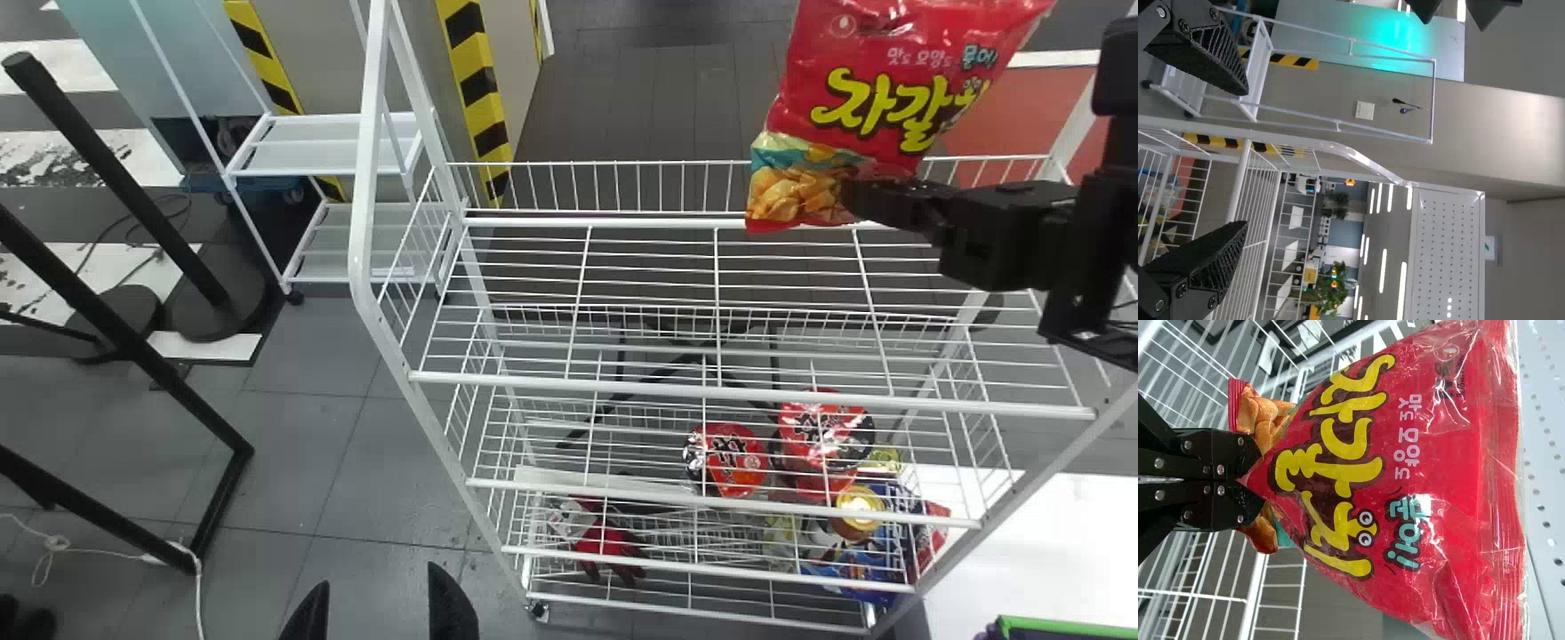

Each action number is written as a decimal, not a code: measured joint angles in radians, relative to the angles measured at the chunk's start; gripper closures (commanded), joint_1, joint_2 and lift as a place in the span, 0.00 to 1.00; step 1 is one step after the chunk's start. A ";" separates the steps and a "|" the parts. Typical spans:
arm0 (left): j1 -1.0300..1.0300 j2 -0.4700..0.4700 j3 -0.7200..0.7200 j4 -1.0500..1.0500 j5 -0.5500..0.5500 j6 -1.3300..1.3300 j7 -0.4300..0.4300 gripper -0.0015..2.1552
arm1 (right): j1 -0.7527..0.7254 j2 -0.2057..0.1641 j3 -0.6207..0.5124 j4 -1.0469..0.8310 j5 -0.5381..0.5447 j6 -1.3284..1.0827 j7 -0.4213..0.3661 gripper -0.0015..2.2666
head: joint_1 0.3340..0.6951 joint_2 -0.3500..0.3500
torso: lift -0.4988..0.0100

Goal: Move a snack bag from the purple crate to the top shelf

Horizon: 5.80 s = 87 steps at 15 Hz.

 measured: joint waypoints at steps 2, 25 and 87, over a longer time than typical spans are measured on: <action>-0.014 0.000 0.002 0.017 0.015 -0.018 0.002 0.06 | 0.020 0.003 0.014 0.015 -0.008 -0.045 -0.024 0.74 | 1.00 0.72 | 0.98; -0.024 -0.003 0.018 0.091 0.030 -0.165 0.002 0.06 | -0.016 0.082 0.256 0.506 -0.041 -0.705 -0.105 0.74 | 1.00 0.96 | 0.98; -0.061 0.008 0.025 0.127 0.073 -0.188 -0.014 0.06 | -0.045 0.071 0.275 0.595 -0.072 -0.517 -0.121 0.06 | 1.00 1.00 | 0.98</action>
